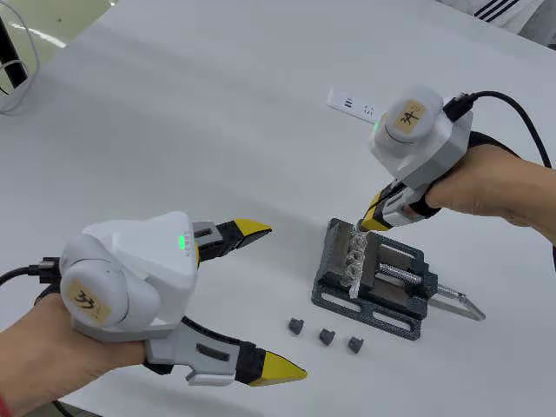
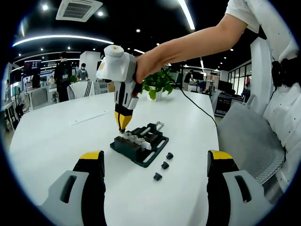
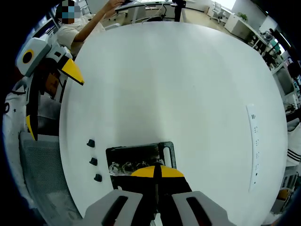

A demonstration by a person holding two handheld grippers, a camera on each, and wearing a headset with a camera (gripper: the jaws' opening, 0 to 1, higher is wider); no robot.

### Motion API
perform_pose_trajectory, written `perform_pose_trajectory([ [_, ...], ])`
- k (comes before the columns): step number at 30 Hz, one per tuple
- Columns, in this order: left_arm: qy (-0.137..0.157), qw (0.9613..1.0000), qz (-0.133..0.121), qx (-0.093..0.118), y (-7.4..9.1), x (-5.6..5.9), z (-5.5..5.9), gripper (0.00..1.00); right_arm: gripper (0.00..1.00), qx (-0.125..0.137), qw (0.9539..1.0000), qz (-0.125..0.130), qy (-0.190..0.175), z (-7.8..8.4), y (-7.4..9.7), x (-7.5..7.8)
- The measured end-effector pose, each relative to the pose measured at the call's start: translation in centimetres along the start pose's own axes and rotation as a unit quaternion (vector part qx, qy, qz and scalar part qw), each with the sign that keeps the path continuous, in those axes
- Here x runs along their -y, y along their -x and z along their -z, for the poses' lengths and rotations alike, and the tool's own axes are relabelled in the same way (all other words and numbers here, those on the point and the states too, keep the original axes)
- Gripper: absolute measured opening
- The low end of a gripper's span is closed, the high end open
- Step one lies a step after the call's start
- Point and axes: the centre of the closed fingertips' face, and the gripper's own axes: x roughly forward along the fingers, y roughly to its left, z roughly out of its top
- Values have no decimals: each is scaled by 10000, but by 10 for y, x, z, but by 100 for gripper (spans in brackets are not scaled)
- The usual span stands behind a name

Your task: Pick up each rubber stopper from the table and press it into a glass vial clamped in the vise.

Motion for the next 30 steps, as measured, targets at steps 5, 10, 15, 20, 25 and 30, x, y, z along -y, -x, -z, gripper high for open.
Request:
perform_pose_trajectory([
  [5,3,10000,17,-10,-2,0,1,89,0,57,10000,70,-22,-2,-2,2],
  [10,7,10000,30,-9,-3,1,1,89,0,105,9999,102,5,-1,-2,2],
  [15,11,10000,17,-15,-2,1,1,89,0,95,9999,128,46,-3,-3,3],
  [20,23,10000,4,-29,-1,1,2,89,0,76,9999,125,70,-2,-3,3],
  [25,26,10000,-4,-13,0,2,1,89,0,127,9995,251,161,-1,-2,2],
  [30,7,10000,-9,6,1,2,-1,89,0,258,9990,336,152,-1,-2,2],
])
